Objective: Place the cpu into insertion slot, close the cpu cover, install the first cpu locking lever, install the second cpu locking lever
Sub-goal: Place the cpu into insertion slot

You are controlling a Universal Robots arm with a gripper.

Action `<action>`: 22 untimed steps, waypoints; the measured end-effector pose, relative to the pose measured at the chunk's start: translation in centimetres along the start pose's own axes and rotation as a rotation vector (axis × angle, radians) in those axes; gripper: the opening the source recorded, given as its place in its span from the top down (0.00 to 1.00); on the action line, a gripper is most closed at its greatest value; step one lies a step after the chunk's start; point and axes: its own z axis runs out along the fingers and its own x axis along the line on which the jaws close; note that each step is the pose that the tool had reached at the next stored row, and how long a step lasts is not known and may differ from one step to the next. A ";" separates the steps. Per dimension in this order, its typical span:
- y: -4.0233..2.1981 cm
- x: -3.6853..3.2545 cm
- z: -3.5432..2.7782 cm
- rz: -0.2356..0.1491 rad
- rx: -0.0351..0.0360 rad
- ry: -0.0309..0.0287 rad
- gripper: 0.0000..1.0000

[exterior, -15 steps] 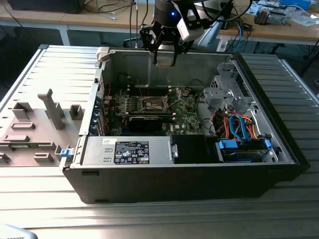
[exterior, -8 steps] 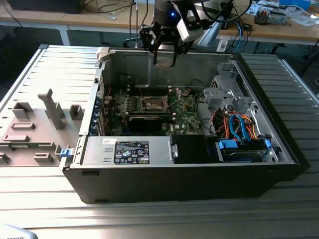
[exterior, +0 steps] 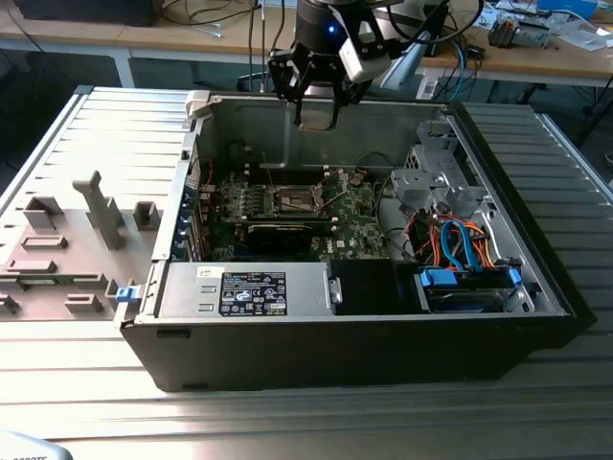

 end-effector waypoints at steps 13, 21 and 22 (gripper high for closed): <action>-0.03 0.00 0.32 0.000 0.0000 -0.0001 0.45; -0.04 0.00 0.44 0.000 0.0000 -0.0001 0.45; -0.04 0.01 0.49 0.000 -0.0001 -0.0001 0.45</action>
